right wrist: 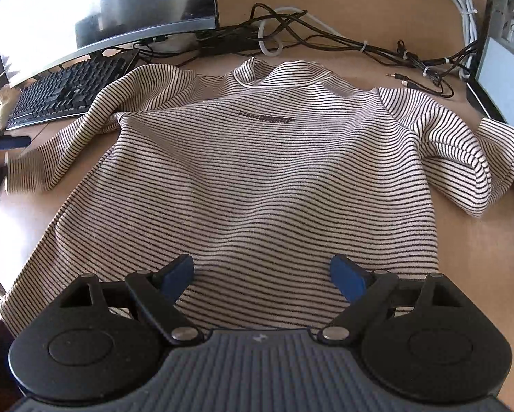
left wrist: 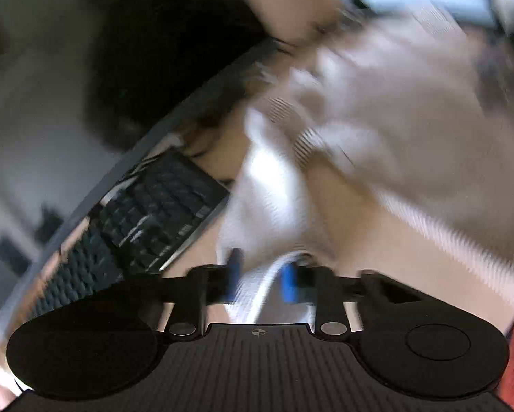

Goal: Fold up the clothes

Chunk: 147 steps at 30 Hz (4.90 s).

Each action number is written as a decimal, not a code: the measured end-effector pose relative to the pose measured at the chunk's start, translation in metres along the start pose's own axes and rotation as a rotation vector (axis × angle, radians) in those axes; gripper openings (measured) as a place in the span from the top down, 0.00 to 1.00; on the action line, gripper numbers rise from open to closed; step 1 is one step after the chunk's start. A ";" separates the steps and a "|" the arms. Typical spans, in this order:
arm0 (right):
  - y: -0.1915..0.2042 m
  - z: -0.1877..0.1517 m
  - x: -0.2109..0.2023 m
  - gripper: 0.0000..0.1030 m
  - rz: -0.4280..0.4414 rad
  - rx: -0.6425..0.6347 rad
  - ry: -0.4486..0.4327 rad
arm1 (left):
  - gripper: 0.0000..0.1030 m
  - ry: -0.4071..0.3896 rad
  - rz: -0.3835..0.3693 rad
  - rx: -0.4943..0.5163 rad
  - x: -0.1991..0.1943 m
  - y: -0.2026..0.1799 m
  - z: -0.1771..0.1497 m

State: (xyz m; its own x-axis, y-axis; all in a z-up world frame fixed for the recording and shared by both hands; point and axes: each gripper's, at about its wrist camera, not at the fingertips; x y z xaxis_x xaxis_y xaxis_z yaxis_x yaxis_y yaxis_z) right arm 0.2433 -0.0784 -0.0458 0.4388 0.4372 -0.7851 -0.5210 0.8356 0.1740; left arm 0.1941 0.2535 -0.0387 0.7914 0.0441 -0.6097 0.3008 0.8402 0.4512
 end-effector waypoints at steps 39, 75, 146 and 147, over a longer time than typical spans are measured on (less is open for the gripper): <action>-0.113 0.074 0.015 0.64 -0.676 0.123 -0.185 | 0.00 0.152 -0.518 -0.719 0.087 -0.113 0.069; -0.124 0.095 0.089 0.87 -0.744 -0.434 0.233 | 0.00 0.067 -0.556 -0.763 0.087 -0.108 0.058; 0.041 0.087 0.084 0.92 0.123 -0.522 -0.235 | 0.00 0.232 -0.540 -0.973 0.073 -0.075 0.038; 0.043 0.082 0.088 0.91 0.143 -0.518 -0.214 | 0.00 0.237 -0.546 -0.973 0.073 -0.073 0.038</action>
State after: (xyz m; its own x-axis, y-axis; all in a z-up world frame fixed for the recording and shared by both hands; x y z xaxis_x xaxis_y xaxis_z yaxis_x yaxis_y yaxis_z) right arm 0.3200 0.0236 -0.0586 0.4483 0.6364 -0.6277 -0.8528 0.5150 -0.0869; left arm 0.2496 0.1746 -0.0916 0.5301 -0.4419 -0.7237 -0.0474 0.8367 -0.5456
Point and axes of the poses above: each gripper's, at about its wrist camera, not at the fingertips, and x roughly the way its jaws point, y to its left, z to its top, and after that the axes turned 5 degrees about z, right-handed
